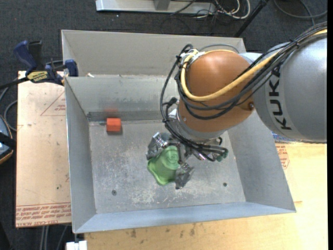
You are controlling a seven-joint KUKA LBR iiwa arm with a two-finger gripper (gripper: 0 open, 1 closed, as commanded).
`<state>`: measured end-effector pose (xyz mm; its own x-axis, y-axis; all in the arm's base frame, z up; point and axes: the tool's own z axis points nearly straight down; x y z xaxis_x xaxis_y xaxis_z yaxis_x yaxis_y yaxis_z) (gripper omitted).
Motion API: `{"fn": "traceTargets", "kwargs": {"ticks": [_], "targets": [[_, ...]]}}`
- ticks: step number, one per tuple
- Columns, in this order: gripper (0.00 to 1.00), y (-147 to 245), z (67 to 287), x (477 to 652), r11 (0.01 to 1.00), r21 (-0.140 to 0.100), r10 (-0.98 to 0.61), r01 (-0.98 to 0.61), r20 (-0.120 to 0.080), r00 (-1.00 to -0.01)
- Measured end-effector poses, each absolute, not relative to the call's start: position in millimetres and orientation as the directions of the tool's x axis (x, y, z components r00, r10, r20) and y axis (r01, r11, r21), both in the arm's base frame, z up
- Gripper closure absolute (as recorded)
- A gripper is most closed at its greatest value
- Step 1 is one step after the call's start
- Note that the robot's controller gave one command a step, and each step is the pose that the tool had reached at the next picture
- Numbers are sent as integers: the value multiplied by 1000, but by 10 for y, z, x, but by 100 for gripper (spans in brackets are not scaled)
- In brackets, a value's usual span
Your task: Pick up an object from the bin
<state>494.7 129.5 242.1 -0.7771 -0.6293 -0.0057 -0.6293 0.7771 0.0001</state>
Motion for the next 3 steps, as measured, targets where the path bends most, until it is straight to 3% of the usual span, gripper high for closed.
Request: {"fn": "traceTargets", "kwargs": {"ticks": [1,2,3], "targets": [[100,1569,1215,4878,935,2,-356,-356,6,-935],[100,1061,767,4928,999,9,-31,-31,-4,-999],[100,1163,1631,5016,852,-1,-524,-524,-8,-852]]}}
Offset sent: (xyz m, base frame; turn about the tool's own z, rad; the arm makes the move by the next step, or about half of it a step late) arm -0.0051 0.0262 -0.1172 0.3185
